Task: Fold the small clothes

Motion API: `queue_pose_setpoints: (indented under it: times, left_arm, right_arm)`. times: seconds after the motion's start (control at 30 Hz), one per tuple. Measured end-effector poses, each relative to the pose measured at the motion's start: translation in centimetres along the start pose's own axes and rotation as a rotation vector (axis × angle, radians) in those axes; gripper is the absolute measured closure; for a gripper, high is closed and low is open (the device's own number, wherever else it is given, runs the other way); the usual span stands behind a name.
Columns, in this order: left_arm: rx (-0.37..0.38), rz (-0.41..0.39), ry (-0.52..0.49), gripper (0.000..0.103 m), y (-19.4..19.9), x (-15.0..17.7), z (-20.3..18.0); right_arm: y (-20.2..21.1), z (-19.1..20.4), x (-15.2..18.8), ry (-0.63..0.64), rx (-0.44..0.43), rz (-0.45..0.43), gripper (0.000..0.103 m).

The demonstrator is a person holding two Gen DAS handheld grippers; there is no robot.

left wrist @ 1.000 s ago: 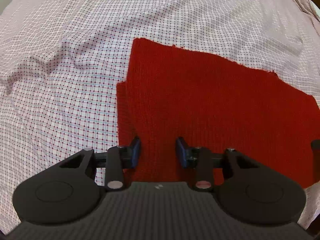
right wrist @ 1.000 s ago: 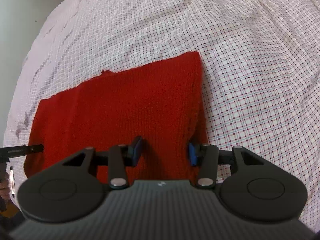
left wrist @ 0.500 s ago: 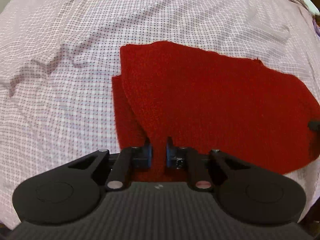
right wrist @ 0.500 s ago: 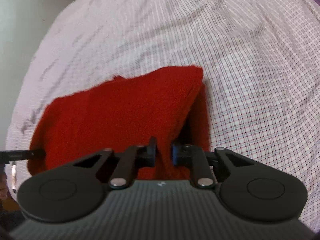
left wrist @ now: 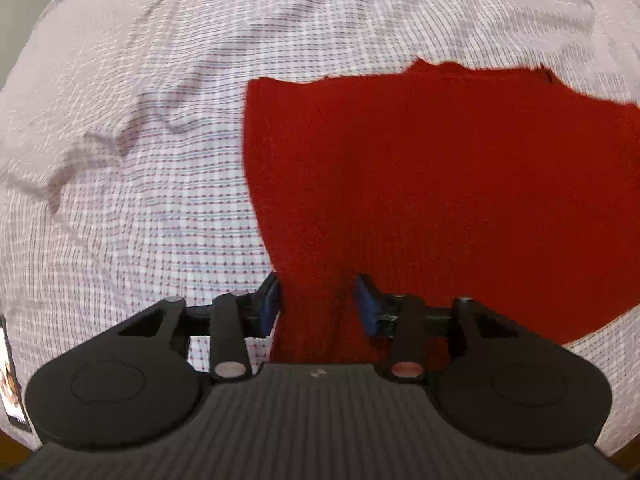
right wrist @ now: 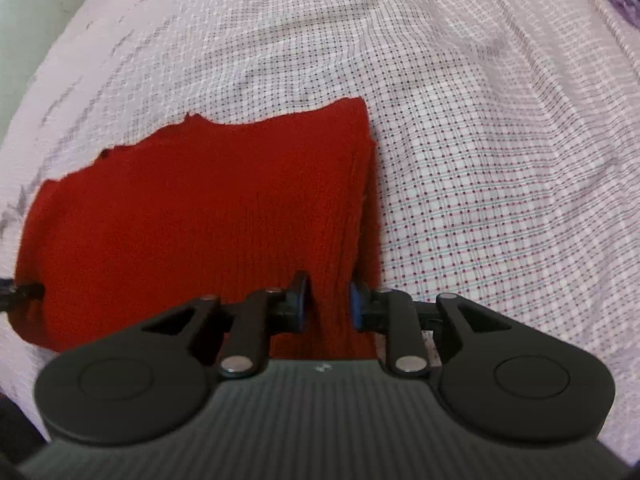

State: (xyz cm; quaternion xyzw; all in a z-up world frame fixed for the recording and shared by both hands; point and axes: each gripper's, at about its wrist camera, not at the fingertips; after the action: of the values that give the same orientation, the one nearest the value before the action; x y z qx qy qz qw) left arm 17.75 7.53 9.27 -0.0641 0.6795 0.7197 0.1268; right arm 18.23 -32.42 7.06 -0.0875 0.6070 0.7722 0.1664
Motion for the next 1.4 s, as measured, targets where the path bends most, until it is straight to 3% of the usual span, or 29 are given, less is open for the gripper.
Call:
queue_pose_setpoints:
  times: [0.2,0.23,0.3,0.43,0.63,0.73,0.8,0.93,1.0,1.07,1.27,1.4]
  left_arm:
    - [-0.007,-0.055,0.036,0.055,4.3,-0.3,0.5]
    - [0.002,-0.065,0.04,0.052,5.2,-0.4,0.4]
    - [0.013,-0.078,0.045,0.049,6.2,-0.6,0.1]
    - [0.056,-0.11,0.043,0.048,7.3,-0.8,-1.0]
    - [0.096,-0.102,0.025,0.048,4.8,-1.0,-2.2]
    - [0.095,-0.071,0.046,0.048,2.8,-0.5,-1.9]
    - [0.097,-0.051,0.067,0.048,1.8,-0.1,-1.6]
    - [0.118,-0.047,0.082,0.048,1.2,0.5,-1.6]
    - [0.12,-0.05,0.068,0.048,1.1,0.8,-2.1]
    - [0.127,-0.057,0.055,0.048,1.0,0.8,-2.6]
    - [0.114,-0.059,0.035,0.048,0.4,0.7,-4.0]
    - [0.101,-0.055,0.033,0.048,-0.1,0.7,-4.2]
  right_arm:
    - [2.8,0.4,0.9,-0.012,0.034,-0.049,0.075]
    - [3.5,0.3,1.2,-0.034,0.033,-0.068,0.07]
    - [4.5,0.1,1.5,-0.068,0.022,-0.104,0.05]
    - [5.0,0.4,2.3,-0.096,0.001,-0.138,0.046]
    - [3.6,1.3,3.3,-0.088,0.027,-0.14,0.048]
    - [2.0,1.0,3.9,-0.093,0.093,-0.105,0.048]
    - [1.2,0.3,4.4,-0.133,0.085,-0.08,0.048]
    - [2.3,-0.2,4.7,-0.19,0.082,-0.133,0.047]
    - [3.0,-0.3,4.8,-0.194,0.108,-0.175,0.034]
    - [3.1,-0.8,4.5,-0.194,0.081,-0.184,0.029]
    - [0.4,-1.8,3.7,-0.166,-0.018,-0.097,0.028]
    - [-2.2,-4.2,3.9,-0.305,-0.119,-0.051,0.013]
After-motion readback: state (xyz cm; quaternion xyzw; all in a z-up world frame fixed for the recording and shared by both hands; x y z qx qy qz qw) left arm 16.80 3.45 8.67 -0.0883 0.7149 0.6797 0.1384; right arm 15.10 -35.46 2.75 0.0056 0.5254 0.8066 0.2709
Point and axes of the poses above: each gripper's, at about its wrist camera, not at the fingertips, and y roughly against the way its jaws point, z to its left, x to its underside
